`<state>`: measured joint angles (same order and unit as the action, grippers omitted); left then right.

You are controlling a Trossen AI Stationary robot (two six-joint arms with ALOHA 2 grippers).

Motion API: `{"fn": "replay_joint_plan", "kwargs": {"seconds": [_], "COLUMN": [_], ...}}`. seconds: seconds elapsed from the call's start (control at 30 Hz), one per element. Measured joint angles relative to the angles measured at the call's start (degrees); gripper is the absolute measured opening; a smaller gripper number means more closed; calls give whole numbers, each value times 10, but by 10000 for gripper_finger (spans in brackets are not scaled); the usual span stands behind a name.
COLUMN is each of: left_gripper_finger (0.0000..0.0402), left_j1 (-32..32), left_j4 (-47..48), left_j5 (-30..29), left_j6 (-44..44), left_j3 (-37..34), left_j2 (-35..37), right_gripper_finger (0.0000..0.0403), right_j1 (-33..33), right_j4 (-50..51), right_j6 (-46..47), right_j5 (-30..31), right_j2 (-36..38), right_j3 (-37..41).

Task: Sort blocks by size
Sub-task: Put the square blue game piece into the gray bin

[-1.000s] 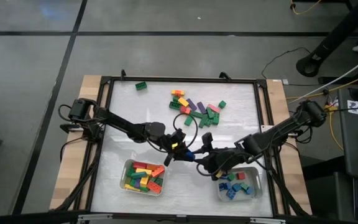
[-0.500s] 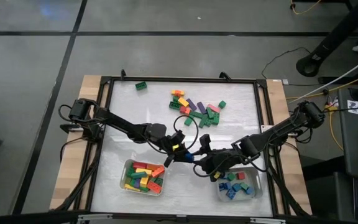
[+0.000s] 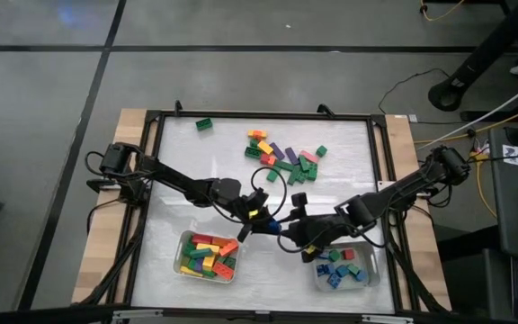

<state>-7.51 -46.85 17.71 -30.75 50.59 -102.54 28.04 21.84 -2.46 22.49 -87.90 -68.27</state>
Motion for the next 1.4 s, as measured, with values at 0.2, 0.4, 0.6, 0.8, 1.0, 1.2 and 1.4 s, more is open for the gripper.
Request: {"fn": "replay_joint_plan", "kwargs": {"seconds": [0.2, 0.4, 0.6, 0.8, 1.0, 1.2, 1.4], "left_gripper_finger": [82, 82, 82, 82, 82, 82, 82], "left_j1": [-2, -14, -23, -36, -42, -41, -39], "left_j4": [-4, 0, 7, 10, 11, 14, 28], "left_j5": [-11, -52, -71, -101, -125, -126, -140], "left_j6": [82, 183, 239, 306, 322, 322, 328], "left_j3": [3, 3, 3, 3, 2, 2, 1], "left_j2": [2, 3, 3, 3, 3, 3, 2], "right_gripper_finger": [152, 152, 152, 152, 152, 152, 152], "right_j1": [0, 0, 0, 0, 0, 0, 0], "right_j4": [72, 87, 93, 95, 113, 108, 96], "right_j6": [136, 218, 235, 233, 232, 232, 232], "right_j5": [3, 2, 5, 9, 0, -1, -9], "right_j2": [-1, -2, -2, -5, -5, -5, -5], "right_j3": [-45, -55, -55, -56, -56, -56, -56]}}
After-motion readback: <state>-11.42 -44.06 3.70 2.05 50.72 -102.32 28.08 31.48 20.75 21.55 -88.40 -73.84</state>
